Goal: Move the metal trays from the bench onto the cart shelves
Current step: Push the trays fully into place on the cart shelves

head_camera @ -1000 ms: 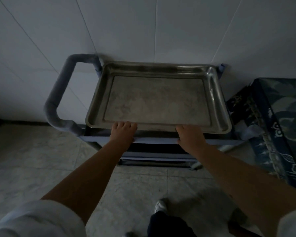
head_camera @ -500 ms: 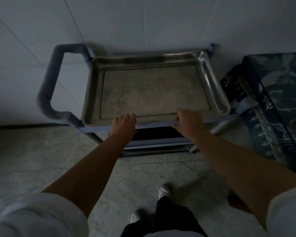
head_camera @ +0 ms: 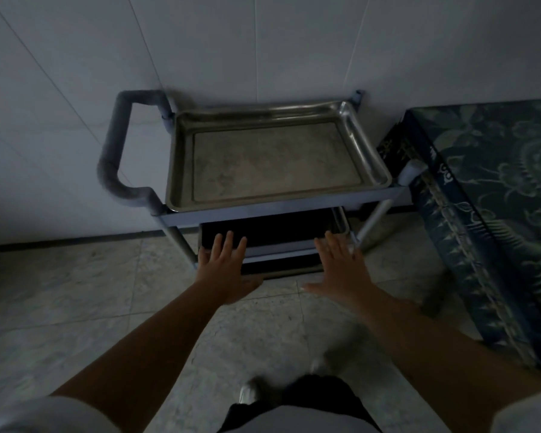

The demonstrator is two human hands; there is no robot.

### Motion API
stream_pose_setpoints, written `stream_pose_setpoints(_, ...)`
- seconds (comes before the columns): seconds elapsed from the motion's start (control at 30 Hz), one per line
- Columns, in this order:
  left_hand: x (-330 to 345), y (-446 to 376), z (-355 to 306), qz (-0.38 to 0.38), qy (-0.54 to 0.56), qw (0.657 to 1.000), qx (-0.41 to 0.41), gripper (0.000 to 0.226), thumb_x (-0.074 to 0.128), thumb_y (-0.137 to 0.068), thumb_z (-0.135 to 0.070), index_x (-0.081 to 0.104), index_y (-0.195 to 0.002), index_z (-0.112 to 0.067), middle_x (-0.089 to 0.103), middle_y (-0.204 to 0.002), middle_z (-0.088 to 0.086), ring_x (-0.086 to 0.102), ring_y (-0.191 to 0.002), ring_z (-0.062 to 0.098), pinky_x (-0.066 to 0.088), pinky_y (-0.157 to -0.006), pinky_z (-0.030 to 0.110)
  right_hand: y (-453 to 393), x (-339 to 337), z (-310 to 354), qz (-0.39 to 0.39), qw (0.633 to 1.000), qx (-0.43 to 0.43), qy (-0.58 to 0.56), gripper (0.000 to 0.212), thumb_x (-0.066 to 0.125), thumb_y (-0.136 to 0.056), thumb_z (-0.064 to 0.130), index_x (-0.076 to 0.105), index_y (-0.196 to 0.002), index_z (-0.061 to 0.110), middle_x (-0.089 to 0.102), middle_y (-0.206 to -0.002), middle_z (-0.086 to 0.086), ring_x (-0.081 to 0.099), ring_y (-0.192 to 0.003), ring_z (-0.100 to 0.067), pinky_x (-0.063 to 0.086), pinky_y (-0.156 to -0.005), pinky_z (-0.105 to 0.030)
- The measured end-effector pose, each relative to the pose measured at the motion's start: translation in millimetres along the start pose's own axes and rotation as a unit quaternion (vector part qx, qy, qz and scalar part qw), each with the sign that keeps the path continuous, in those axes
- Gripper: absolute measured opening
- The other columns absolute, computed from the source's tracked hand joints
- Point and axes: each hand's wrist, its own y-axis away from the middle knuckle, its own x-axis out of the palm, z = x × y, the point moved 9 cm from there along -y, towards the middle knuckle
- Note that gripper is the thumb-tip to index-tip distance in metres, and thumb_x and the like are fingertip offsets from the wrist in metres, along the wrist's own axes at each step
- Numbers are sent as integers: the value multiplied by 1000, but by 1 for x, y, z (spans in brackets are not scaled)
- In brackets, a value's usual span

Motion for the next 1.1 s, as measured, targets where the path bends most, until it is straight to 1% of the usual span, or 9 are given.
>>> stream_pose_setpoints(0.2, 13, 16, -5, 16, -9, 1000, -7, 112, 25, -73, -92, -14, -156, -27, -21, -165, 9, -18, -151, 32, -1, -119, 61, 6, 11, 3, 12, 1000, -28, -2, 119, 37, -59, 92, -10, -150, 31, -21, -160, -1, -12, -147, -26, 4, -114, -56)
stream_pose_setpoints(0.4, 53, -13, -19, 35, -2, 999, -15, 113, 24, -74, -91, -15, -156, -24, -20, -164, 12, -18, -151, 33, -2, -119, 58, -42, 50, -19, 38, 999, -37, 1, 123, 33, -52, 95, -7, -150, 32, -15, -161, 0, -9, -148, -24, 6, -115, -55)
stream_pose_setpoints(0.57, 107, -80, -31, 53, -6, 999, -4, 113, 31, -76, -90, -13, -157, -25, -21, -165, 10, -16, -152, 32, 2, -120, 57, -117, 98, -42, 27, 999, -23, -18, 121, 48, -56, 88, 4, -151, 27, -7, -162, -1, -1, -148, -25, 15, -113, -56)
stream_pose_setpoints(0.7, 158, -147, -27, 20, -4, 1000, 16, 114, 39, -75, -88, -11, -157, -25, -16, -166, 10, -14, -152, 31, 3, -120, 56, -177, 151, -59, 1, 1000, -15, -7, 117, 62, -59, 78, 6, -150, 28, -5, -162, 0, -1, -148, -25, 16, -113, -57)
stream_pose_setpoints(0.8, 194, -207, -9, -12, -37, 999, 14, 117, 53, -76, -80, -9, -157, -22, -10, -167, 10, -8, -153, 32, 6, -121, 55, -228, 188, -60, -27, 999, -42, 12, 118, 70, -60, 71, 8, -150, 28, -3, -162, 0, 0, -148, -27, 17, -112, -57)
stream_pose_setpoints(0.93, 235, -262, 14, -52, -94, 994, 16, 119, 60, -76, -74, -4, -157, -15, 6, -167, 13, 7, -153, 35, 14, -120, 56, -283, 220, -66, -51, 994, -79, 62, 118, 74, -62, 66, 5, -150, 28, -1, -161, -6, 8, -146, -32, 16, -113, -56)
stream_pose_setpoints(1.0, 242, -271, 21, -102, -121, 987, 29, 112, 62, -77, -71, 7, -157, -14, 29, -159, 15, 31, -143, 37, 26, -115, 54, -302, 227, -68, -57, 992, -92, 71, 110, 70, -65, 67, 12, -149, 25, 22, -157, -9, 26, -140, -32, 20, -112, -54)
stream_pose_setpoints(1.07, 239, -277, 29, -155, -98, 983, 33, 98, 65, -77, -66, 29, -151, -14, 51, -140, 15, 51, -123, 38, 38, -103, 48, -311, 226, -67, -83, 988, -109, 67, 95, 68, -67, 66, 27, -142, 23, 48, -139, -10, 48, -122, -33, 35, -101, -50)
stream_pose_setpoints(1.1, 236, -280, 32, -173, -76, 981, 31, 89, 67, -77, -63, 39, -144, -12, 58, -131, 16, 56, -116, 39, 42, -97, 46, -313, 224, -66, -102, 986, -115, 64, 88, 67, -67, 65, 34, -137, 23, 54, -131, -8, 53, -113, -32, 40, -93, -46)
